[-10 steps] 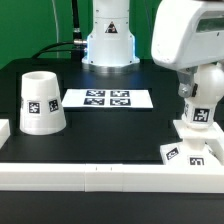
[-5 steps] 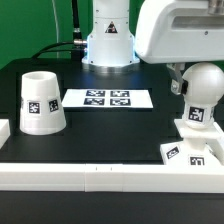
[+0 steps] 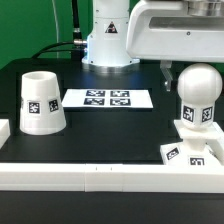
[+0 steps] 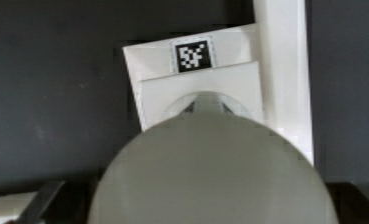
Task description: Assemble lamp
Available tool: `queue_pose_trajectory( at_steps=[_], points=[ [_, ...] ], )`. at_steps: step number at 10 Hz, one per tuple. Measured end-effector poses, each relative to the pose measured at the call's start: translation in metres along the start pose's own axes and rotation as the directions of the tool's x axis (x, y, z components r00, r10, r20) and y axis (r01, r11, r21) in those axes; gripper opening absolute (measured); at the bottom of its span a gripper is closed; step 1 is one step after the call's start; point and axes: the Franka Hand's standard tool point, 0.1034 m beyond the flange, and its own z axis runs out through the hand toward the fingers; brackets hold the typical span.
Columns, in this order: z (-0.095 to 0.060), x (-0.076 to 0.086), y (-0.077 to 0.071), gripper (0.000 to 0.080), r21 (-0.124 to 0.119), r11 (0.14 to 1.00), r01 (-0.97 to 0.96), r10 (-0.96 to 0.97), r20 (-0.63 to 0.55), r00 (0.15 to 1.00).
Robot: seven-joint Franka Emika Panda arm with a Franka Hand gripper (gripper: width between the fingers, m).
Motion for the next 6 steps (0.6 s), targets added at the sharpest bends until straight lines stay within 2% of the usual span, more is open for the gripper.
queue_pose_trajectory(
  at_steps=[4, 6],
  points=[
    [0.0001, -0.0004, -0.0009, 0.0577, 0.002, 0.972, -0.237, 0.237, 0.002, 0.972],
    [0.0002, -0.0007, -0.0015, 0.0577, 0.010, 0.932, -0.363, 0.363, 0.010, 0.932]
  ],
)
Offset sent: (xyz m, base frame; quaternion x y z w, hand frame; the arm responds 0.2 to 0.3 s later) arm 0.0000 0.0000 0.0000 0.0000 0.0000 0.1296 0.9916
